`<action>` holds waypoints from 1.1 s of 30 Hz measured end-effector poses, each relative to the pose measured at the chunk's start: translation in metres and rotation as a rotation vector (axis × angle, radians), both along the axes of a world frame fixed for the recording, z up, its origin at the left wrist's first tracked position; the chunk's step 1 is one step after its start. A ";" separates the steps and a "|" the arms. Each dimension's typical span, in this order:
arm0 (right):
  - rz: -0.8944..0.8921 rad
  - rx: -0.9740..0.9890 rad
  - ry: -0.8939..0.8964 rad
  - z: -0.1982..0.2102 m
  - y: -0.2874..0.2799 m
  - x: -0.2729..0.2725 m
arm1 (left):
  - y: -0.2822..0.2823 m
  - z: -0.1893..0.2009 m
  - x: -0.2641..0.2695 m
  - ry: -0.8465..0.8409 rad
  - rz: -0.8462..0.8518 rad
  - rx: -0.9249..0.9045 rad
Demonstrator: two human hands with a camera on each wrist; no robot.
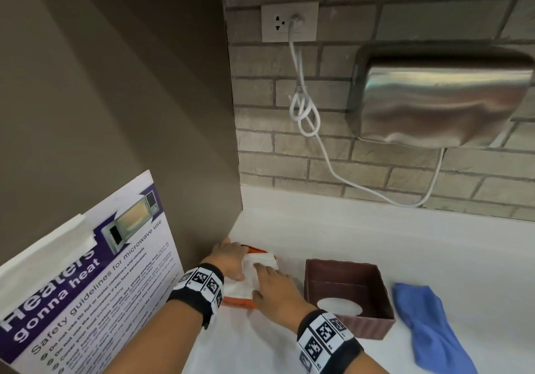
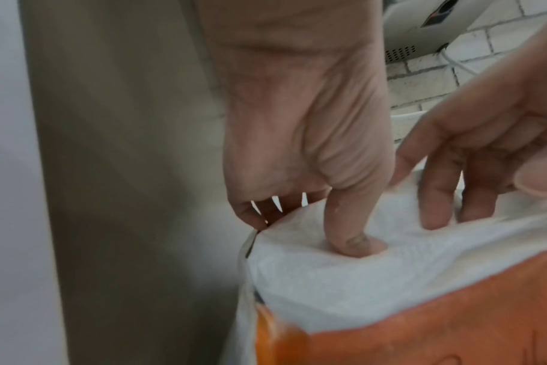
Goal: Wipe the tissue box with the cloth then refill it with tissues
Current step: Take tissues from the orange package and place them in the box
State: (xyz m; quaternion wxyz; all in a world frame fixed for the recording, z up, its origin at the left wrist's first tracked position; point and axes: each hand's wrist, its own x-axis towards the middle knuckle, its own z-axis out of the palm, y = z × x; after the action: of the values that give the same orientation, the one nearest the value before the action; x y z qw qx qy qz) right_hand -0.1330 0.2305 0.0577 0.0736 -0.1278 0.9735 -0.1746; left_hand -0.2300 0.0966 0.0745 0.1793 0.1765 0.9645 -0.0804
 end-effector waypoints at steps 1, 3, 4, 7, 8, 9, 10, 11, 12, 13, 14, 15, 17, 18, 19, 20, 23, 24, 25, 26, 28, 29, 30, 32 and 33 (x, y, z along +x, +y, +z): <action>-0.022 -0.024 -0.006 0.001 0.000 -0.002 | -0.001 0.000 0.001 -0.004 -0.012 -0.008; -0.071 -0.038 0.008 0.002 0.000 -0.005 | -0.004 -0.001 0.003 0.000 -0.032 0.009; -0.093 -0.033 0.033 0.003 -0.001 -0.007 | -0.006 -0.002 0.004 0.011 -0.041 0.026; -0.112 0.034 0.136 0.005 -0.002 -0.014 | -0.008 -0.005 0.011 0.036 -0.088 0.098; -0.097 0.069 0.150 0.006 -0.003 -0.018 | -0.009 -0.007 0.013 0.042 -0.102 0.130; -0.076 0.102 0.148 0.007 -0.003 -0.022 | -0.010 -0.009 0.016 0.049 -0.114 0.162; -0.055 0.129 0.127 0.007 -0.004 -0.025 | -0.011 -0.011 0.018 0.053 -0.117 0.197; -0.042 0.145 0.090 0.008 -0.004 -0.029 | -0.013 -0.013 0.020 0.055 -0.114 0.234; -0.036 0.151 0.049 0.009 -0.004 -0.031 | -0.015 -0.015 0.022 0.054 -0.106 0.270; -0.035 0.153 0.020 0.009 -0.003 -0.034 | -0.017 -0.016 0.022 0.059 -0.099 0.304; -0.035 0.155 0.004 0.010 -0.004 -0.036 | -0.020 -0.016 0.023 0.065 -0.093 0.329; -0.042 0.160 -0.002 0.011 -0.003 -0.037 | -0.022 -0.016 0.023 0.072 -0.092 0.346; -0.070 0.181 -0.008 0.012 -0.002 -0.039 | -0.027 -0.015 0.024 0.076 -0.079 0.371; -0.088 0.196 -0.014 0.013 -0.001 -0.040 | -0.029 -0.015 0.025 0.077 -0.068 0.388; -0.102 0.203 -0.016 0.014 0.001 -0.041 | -0.031 -0.016 0.025 0.075 -0.054 0.401; -0.113 0.200 -0.010 0.014 0.002 -0.041 | -0.033 -0.015 0.025 0.070 -0.043 0.395; -0.148 0.183 0.056 0.013 0.003 -0.039 | -0.036 -0.008 0.024 0.043 -0.031 0.276; -0.160 0.187 0.080 0.012 0.001 -0.038 | -0.036 -0.005 0.023 0.037 -0.019 0.239; -0.171 0.192 0.099 0.011 0.000 -0.036 | -0.037 -0.004 0.022 0.038 0.001 0.218; -0.180 0.196 0.114 0.011 -0.002 -0.035 | -0.037 -0.003 0.020 0.042 0.028 0.209; -0.188 0.195 0.130 0.010 -0.003 -0.033 | -0.037 -0.003 0.019 0.048 0.085 0.210; -0.184 0.191 0.126 0.010 -0.003 -0.033 | -0.038 -0.003 0.019 0.037 0.119 0.231; -0.178 0.186 0.116 0.010 -0.002 -0.033 | -0.038 -0.003 0.019 0.019 0.153 0.279; -0.169 0.156 0.093 0.012 0.001 -0.034 | -0.041 -0.001 0.018 -0.026 0.213 0.426; -0.167 0.131 0.079 0.012 0.002 -0.034 | -0.043 0.000 0.018 -0.049 0.239 0.499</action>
State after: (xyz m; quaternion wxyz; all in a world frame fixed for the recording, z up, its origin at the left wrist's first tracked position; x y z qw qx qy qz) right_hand -0.1673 0.2328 0.0701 0.0284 -0.0479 0.9923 -0.1109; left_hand -0.2116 0.0535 0.0748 0.1620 0.1021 0.9638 0.1855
